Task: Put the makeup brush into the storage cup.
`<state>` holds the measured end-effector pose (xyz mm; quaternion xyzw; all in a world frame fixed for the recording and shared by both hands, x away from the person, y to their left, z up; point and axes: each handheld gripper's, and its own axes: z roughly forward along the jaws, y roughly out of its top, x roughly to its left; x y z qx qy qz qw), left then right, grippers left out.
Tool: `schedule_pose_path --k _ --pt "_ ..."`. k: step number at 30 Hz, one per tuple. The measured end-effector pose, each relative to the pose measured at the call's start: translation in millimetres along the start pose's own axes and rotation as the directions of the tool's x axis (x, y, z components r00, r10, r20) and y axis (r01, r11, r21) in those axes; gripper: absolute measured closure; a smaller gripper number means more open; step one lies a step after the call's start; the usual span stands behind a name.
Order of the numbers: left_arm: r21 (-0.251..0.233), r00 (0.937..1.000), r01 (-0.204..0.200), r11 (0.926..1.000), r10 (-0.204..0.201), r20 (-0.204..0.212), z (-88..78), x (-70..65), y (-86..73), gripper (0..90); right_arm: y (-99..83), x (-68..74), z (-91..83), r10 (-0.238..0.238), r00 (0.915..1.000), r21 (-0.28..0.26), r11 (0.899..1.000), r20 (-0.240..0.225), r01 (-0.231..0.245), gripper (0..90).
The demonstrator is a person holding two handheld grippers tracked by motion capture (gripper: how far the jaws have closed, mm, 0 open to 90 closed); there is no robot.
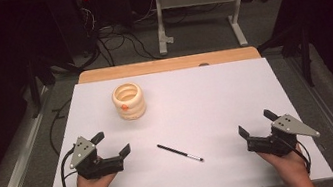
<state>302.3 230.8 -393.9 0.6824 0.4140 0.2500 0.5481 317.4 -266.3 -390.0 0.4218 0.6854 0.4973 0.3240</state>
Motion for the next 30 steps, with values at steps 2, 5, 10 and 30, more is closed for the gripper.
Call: schedule_pose_path --k 2,5,10,30 --pt "0.001 1.0000 0.004 1.0000 -0.004 -0.002 -0.2 0.3 -0.3 0.3 2.5 2.4 0.8 0.005 1.0000 0.009 1.000 -0.002 -0.005 1.7" --pt "-0.001 1.0000 0.007 1.0000 -0.007 -0.001 -0.3 0.8 0.1 0.3 6.5 7.1 2.4 -0.012 0.9999 0.022 1.000 -0.007 0.012 1.7" --pt "-0.006 0.9999 0.013 0.9999 -0.013 0.000 -1.9 2.5 0.4 0.3 11.5 13.1 7.9 -0.029 0.9993 0.029 0.999 -0.023 0.030 1.7" --pt "0.000 1.0000 -0.005 1.0000 0.005 0.008 0.6 -0.2 0.1 0.3 43.0 33.5 34.8 -0.074 0.9964 0.039 0.996 -0.041 0.076 4.7"
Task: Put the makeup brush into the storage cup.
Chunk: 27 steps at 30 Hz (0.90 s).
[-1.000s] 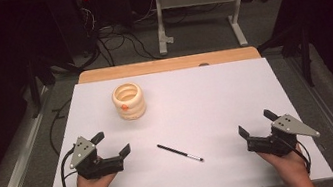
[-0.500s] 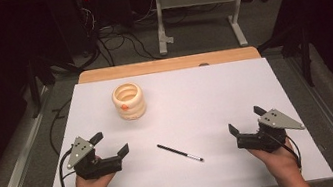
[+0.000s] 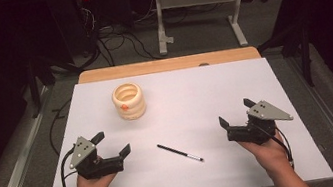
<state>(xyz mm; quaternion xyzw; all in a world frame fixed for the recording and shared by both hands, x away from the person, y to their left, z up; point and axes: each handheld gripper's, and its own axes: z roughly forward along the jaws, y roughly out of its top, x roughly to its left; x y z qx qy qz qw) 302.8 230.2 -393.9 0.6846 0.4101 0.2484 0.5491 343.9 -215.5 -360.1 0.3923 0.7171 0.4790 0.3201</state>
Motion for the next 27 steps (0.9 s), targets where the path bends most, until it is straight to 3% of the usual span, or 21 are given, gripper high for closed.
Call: schedule_pose_path --k 6,9,11,14,18,24,27 --pt "0.001 1.0000 0.001 1.0000 -0.001 0.003 0.5 -0.1 -0.3 0.3 7.8 2.0 8.0 -0.037 0.9992 0.008 0.999 0.014 0.037 6.4" --pt "0.005 1.0000 -0.006 1.0000 0.006 0.008 0.8 -0.9 -0.6 0.3 4.6 2.5 8.1 -0.032 0.9993 0.022 0.999 0.019 0.032 6.5" --pt "0.004 1.0000 -0.006 1.0000 0.006 0.008 1.1 -1.2 -0.4 0.3 -0.7 2.2 10.1 -0.035 0.9993 0.066 0.997 0.015 0.034 6.2" --pt "0.005 0.9999 -0.008 1.0000 0.008 0.009 1.4 -2.1 -0.4 0.3 -2.8 1.6 8.9 -0.010 0.9998 0.084 0.996 0.017 0.009 6.2" --pt "0.003 0.9999 -0.009 1.0000 0.009 0.007 1.7 -2.0 0.3 0.3 -6.4 -1.5 9.8 -0.020 0.9995 0.119 0.993 0.026 0.017 6.2" --pt "0.004 0.9999 -0.009 0.9999 0.009 0.011 2.1 -2.0 0.2 0.3 -13.7 -3.4 15.4 -0.019 0.9995 0.182 0.983 0.024 0.015 6.2" --pt "0.003 0.9999 -0.008 1.0000 0.008 0.014 1.9 -2.3 0.1 0.3 -16.2 -1.5 17.5 -0.024 0.9991 0.232 0.973 0.035 0.015 6.1"
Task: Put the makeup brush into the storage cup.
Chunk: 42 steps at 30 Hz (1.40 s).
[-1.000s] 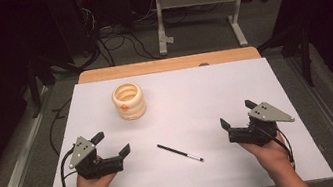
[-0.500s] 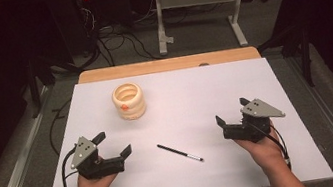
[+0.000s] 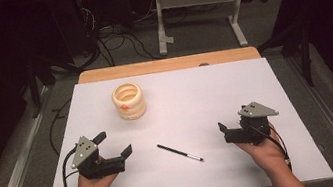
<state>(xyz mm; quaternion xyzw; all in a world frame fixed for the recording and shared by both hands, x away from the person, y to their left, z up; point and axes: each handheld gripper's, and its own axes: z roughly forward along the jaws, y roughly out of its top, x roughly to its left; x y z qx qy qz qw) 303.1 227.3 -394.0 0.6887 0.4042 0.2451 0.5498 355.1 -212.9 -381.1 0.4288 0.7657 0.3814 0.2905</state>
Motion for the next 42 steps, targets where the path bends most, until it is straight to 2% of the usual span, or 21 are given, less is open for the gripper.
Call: schedule_pose_path --k 9,14,17,19,21,22,23,25,30,31,35,36,42 --pt "-0.002 1.0000 -0.001 1.0000 0.001 0.006 0.1 0.5 0.3 0.3 -5.3 -0.5 6.1 0.008 0.9999 0.055 0.998 -0.010 -0.007 4.7" --pt "0.003 0.9999 -0.001 1.0000 0.001 -0.013 0.4 1.4 -0.8 0.4 -7.4 -1.7 10.8 0.017 0.9997 0.097 0.995 -0.018 -0.015 3.6" --pt "0.003 0.9999 0.005 1.0000 -0.005 -0.009 -0.7 2.6 -1.0 0.4 -7.2 -3.4 14.8 0.018 0.9997 0.117 0.993 -0.019 -0.015 3.5" --pt "-0.001 1.0000 0.005 1.0000 -0.005 -0.004 -1.2 2.9 -0.7 0.4 -7.3 -4.6 18.4 0.036 0.9991 0.148 0.989 -0.022 -0.032 2.6" --pt "-0.001 1.0000 0.005 1.0000 -0.005 0.003 -1.3 3.0 -0.7 0.4 -7.9 -3.0 19.6 0.012 0.9999 0.185 0.983 0.002 -0.012 2.6" --pt "-0.002 1.0000 0.006 1.0000 -0.006 0.004 -1.5 3.0 -0.6 0.4 -7.9 -3.0 19.6 0.012 0.9999 0.185 0.983 0.002 -0.012 2.6" --pt "-0.006 0.9999 0.011 0.9999 -0.011 0.005 -1.8 3.1 -0.5 0.4 -8.0 -2.8 19.7 0.006 0.9999 0.211 0.977 0.012 -0.008 2.6" --pt "-0.014 0.9998 0.017 0.9998 -0.017 0.006 -2.2 3.3 -0.1 0.4 -8.7 -4.1 20.0 0.018 0.9997 0.234 0.972 0.017 -0.022 2.6" --pt "-0.022 0.9998 0.017 0.9996 -0.017 0.008 -3.7 3.0 0.7 0.4 -8.7 -8.4 20.2 0.040 0.9989 0.268 0.963 0.024 -0.045 2.5" --pt "-0.020 0.9998 0.016 0.9997 -0.016 0.009 -4.0 2.8 0.8 0.4 -8.5 -9.9 19.6 0.031 0.9992 0.289 0.957 0.027 -0.037 2.5" --pt "-0.015 0.9999 0.012 0.9998 -0.012 0.012 -3.4 2.3 0.6 0.3 -8.2 -11.2 17.9 0.005 0.9994 0.313 0.950 0.035 -0.016 2.5" --pt "-0.014 0.9999 0.011 0.9998 -0.011 0.013 -3.1 2.1 0.5 0.3 -7.8 -12.4 16.5 0.010 0.9993 0.331 0.943 0.036 -0.021 2.5" --pt "-0.012 0.9999 0.009 0.9999 -0.008 0.014 -2.8 2.2 0.2 0.4 -6.8 -15.5 13.4 0.001 0.9997 0.360 0.933 0.025 -0.010 2.5"
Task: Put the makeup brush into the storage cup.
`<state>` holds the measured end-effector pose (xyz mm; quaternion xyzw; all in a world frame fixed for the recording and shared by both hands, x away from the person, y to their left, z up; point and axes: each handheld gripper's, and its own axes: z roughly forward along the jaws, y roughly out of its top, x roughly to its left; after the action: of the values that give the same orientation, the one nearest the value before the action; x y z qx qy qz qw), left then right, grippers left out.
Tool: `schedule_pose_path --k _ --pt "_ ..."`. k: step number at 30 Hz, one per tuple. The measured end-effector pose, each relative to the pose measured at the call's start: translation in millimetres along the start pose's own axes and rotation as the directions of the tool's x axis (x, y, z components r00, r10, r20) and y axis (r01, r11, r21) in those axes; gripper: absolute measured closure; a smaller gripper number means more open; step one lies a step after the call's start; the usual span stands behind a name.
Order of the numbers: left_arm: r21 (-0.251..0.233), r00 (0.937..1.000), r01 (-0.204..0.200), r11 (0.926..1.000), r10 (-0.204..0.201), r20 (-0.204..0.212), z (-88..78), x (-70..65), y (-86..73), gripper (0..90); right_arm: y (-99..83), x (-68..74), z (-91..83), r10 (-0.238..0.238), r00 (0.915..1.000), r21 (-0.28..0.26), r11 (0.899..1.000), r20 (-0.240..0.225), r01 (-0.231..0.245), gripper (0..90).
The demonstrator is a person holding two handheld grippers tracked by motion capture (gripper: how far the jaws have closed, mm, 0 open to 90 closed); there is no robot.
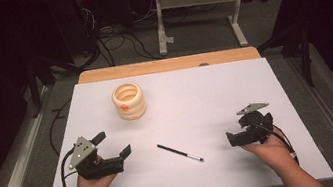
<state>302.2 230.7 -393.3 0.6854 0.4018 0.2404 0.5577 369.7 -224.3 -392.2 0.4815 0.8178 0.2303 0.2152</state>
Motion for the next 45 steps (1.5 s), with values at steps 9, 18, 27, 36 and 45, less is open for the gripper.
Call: schedule_pose_path --k 9,18,27,36,45 --pt "0.007 1.0000 -0.003 1.0000 0.003 0.002 0.7 -0.7 -0.7 0.4 -1.8 -3.3 -5.3 -0.045 0.9990 0.079 0.996 -0.007 0.045 2.5" --pt "0.014 0.9999 -0.010 0.9999 0.010 0.006 1.4 -1.3 -1.3 0.3 -0.5 1.8 -6.5 -0.096 0.9946 0.152 0.983 -0.039 0.101 2.6" --pt "0.017 0.9999 -0.007 0.9998 0.007 0.007 1.2 -0.3 -1.5 0.3 3.0 5.1 -3.2 -0.146 0.9864 0.225 0.961 -0.075 0.160 2.6" --pt "0.017 1.0000 -0.005 0.9998 0.005 0.006 1.3 -0.9 -1.7 0.4 13.3 13.1 -3.1 -0.206 0.9727 0.285 0.931 -0.107 0.229 1.5" --pt "0.012 1.0000 -0.002 0.9999 0.002 0.003 1.1 -0.1 -1.8 0.4 30.6 31.3 -5.2 -0.257 0.9525 0.278 0.914 -0.164 0.294 1.2"
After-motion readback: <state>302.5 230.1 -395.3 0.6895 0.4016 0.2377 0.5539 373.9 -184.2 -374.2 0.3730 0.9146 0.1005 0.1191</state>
